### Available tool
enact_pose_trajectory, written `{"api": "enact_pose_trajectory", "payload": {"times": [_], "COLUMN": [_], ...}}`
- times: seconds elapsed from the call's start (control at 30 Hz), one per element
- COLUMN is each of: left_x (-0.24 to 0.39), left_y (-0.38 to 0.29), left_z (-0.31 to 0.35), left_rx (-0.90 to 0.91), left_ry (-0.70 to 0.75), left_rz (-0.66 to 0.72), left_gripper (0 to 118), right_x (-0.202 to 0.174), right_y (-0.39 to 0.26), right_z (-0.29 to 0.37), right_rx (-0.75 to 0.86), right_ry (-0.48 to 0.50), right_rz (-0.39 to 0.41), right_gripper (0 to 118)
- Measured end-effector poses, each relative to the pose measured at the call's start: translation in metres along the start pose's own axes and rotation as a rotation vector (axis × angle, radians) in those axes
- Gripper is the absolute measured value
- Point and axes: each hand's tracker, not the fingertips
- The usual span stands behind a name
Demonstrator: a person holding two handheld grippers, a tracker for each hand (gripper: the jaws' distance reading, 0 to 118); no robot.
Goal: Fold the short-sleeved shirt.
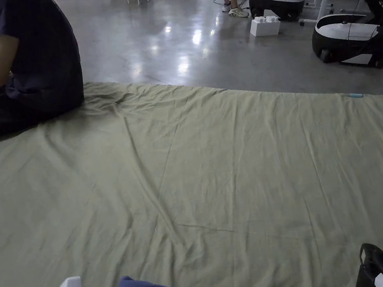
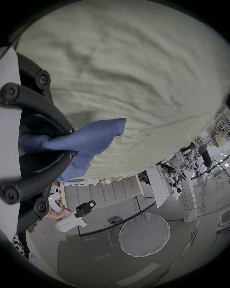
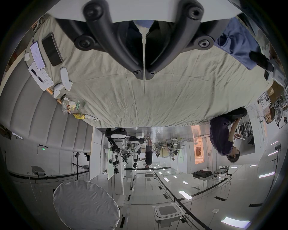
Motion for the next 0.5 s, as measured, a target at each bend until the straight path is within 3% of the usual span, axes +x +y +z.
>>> {"api": "enact_pose_trajectory", "payload": {"times": [0.17,0.37,0.5], "left_x": [0.023,0.076,0.106], "left_y": [0.026,0.027,0.018], "left_z": [0.055,0.072,0.062], "left_rx": [0.070,0.097,0.095], "left_ry": [0.146,0.393,0.395], "left_rz": [-0.077,-0.181,-0.213], "left_gripper": [11,11,11], "right_x": [-0.001,-0.003,-0.004], "right_y": [0.002,0.002,0.000], "right_z": [-0.001,-0.004,-0.005], "right_rx": [0.011,0.017,0.017], "right_ry": [0.015,0.033,0.040], "right_rz": [-0.002,-0.010,-0.022], "right_gripper": [3,3,3]}}
